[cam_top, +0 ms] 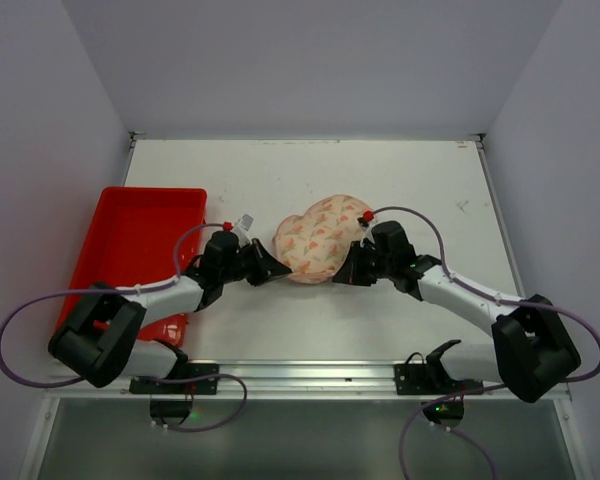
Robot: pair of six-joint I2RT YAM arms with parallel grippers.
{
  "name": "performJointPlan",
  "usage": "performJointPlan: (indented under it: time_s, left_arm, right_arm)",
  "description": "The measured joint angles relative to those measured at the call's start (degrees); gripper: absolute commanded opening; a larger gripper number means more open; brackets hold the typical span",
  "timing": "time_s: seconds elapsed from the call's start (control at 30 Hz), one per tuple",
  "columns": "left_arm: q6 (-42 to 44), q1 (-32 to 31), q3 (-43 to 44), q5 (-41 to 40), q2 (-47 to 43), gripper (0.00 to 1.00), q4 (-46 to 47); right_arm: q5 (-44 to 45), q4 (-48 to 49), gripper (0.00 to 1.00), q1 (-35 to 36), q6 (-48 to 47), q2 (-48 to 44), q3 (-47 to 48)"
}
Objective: Unzip the laundry bag and remove the bra
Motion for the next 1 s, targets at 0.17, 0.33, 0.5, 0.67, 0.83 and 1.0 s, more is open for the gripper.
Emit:
performJointPlan:
  time_s: [0.17, 0.33, 0.5, 0.67, 0.83, 1.0]
  left_arm:
    - [0.2, -6.6, -4.8, -3.3, -5.2, 0.25, 0.5]
    - [1.7, -9.6, -8.0, -5.7, -11.0, 0.68, -4.9]
    - [7.3, -9.6, -0.9, -14.7, -17.9, 0.83, -22.3]
    - [14.2, -8.5, 10.7, -22.4, -18.0, 0.74, -30.3]
    - [18.3, -1.2, 14.1, -19.7, -10.9, 0.65, -29.3]
    - [19.8, 1.7, 14.1, -15.6, -0.9, 0.55, -28.8]
  right_arm:
    - [-0.1, -3.5, 0.17, -0.2, -2.6, 3.3, 2.6]
    - [5.6, -7.8, 0.56, -2.6, -5.5, 2.1, 3.1]
    - [9.8, -12.7, 0.83, -2.3, -7.2, -6.9, 3.7]
    - [12.2, -15.5, 0.90, -2.1, -8.3, -16.0, 6.7]
    - [13.6, -17.3, 0.99, -2.1, -8.6, -23.3, 6.8]
    - [14.6, -17.5, 0.99, -2.0, -8.6, -32.6, 3.4]
